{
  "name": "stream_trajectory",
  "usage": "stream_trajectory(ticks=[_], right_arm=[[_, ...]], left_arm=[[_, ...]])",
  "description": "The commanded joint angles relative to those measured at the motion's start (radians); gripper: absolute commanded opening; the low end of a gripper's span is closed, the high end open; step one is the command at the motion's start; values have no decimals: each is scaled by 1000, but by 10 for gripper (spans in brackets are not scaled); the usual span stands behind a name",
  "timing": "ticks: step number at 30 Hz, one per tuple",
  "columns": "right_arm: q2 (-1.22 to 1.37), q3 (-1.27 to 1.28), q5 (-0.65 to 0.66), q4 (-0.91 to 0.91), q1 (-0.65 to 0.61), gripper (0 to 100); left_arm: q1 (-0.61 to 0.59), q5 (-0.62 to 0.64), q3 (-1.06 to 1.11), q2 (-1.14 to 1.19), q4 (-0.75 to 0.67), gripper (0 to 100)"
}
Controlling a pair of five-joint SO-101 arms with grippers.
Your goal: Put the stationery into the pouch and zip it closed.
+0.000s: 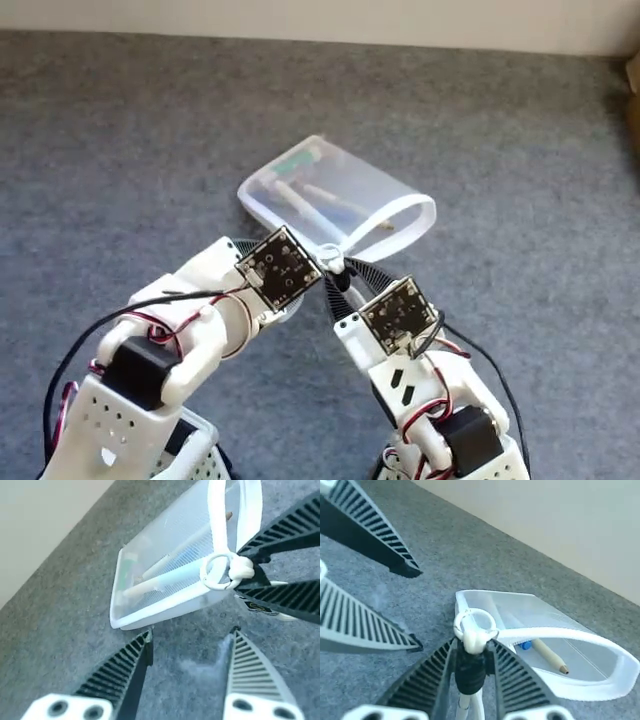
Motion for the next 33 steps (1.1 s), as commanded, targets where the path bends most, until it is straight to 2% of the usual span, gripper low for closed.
stream_trajectory(ticks=[1, 9, 17, 24, 29, 33], right_arm=[[-21, -65, -11, -24, 12, 5], [-21, -45, -11, -105, 12, 5], [-21, -42, -11, -104, 12, 5], [-21, -38, -6, -104, 12, 5], [-21, -36, -5, -104, 12, 5], [-21, -35, -5, -105, 7, 5]], left_arm=[[-12, -5, 38, -24, -66, 236], [68, -5, 59, -19, -69, 236], [38, 0, 183, -22, -310, 236], [45, 0, 255, -21, -465, 232], [48, -2, 302, -19, -526, 231], [48, -2, 375, -19, -637, 231]])
